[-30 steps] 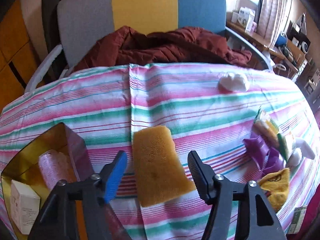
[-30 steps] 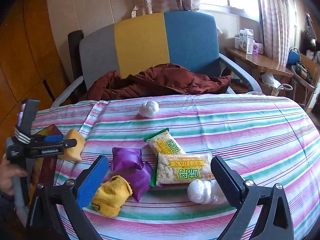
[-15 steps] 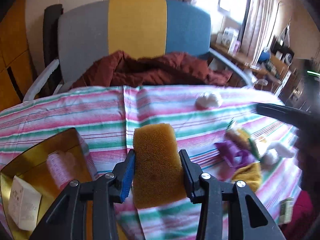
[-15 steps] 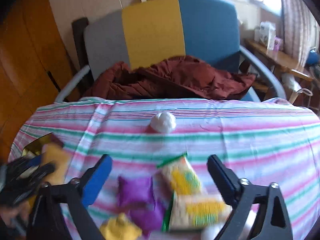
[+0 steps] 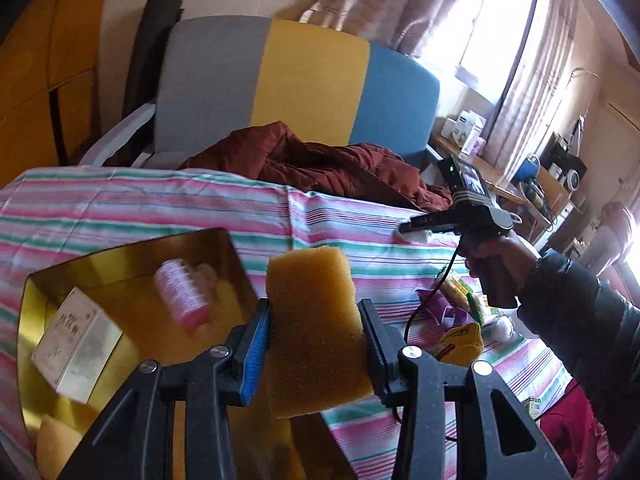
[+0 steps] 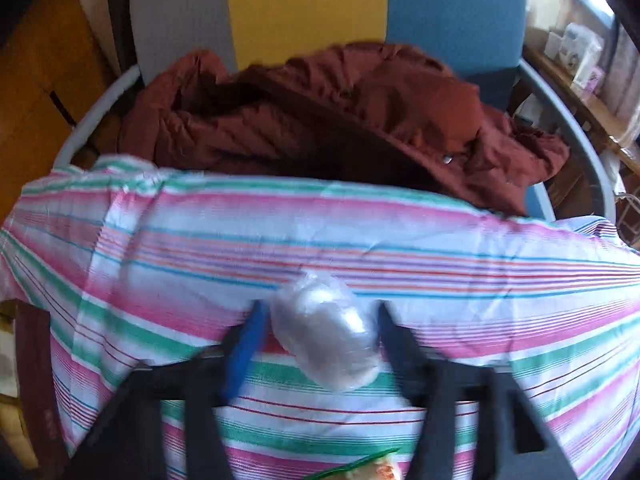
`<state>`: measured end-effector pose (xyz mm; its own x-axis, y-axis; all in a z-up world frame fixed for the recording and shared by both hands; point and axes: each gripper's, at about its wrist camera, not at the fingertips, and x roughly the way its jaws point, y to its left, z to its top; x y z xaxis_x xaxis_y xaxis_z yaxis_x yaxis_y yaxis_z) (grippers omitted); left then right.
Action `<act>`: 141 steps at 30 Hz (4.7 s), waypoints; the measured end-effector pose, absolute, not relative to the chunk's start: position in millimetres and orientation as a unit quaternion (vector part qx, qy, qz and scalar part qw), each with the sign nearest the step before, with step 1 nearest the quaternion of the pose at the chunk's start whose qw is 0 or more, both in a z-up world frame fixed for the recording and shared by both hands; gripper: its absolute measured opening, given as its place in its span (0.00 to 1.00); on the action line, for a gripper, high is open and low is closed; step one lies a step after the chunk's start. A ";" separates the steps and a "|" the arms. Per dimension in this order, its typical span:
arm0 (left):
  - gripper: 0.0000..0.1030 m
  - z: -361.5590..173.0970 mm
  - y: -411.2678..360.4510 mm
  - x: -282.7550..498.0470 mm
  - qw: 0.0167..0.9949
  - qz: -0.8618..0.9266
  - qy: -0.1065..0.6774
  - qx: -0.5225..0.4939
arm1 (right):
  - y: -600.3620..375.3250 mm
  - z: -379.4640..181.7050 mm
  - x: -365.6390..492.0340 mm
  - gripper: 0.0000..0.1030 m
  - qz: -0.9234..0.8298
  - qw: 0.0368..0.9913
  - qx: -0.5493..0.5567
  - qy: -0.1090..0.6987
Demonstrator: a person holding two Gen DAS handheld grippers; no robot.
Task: Organize objects
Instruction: 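Grasp a third yellow sponge with the left tool while the right grasps the cotton ball, then lower sponge and cotton ball into the gold tray and open both tools, then withdraw both tools from the tray toward the table items, then grasp the yellow sock with the left tool while the right grasps the white foam bar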
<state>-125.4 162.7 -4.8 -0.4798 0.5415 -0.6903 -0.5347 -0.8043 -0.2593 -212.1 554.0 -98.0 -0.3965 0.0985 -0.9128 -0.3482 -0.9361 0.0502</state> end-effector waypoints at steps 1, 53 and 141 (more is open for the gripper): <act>0.42 -5.2 156.2 -125.2 0.307 0.862 -0.009 -0.403 | 551.2 -99.0 -211.7 0.37 0.828 0.135 -0.533 0.112; 0.65 -29.1 -56.8 -63.4 0.126 0.902 -0.110 -0.398 | 169.8 -66.4 -50.4 0.71 0.827 -0.237 -0.483 0.165; 0.54 -96.6 366.6 -52.6 0.429 0.748 0.152 -0.484 | 514.5 -49.6 176.0 1.00 0.843 0.132 -0.336 0.400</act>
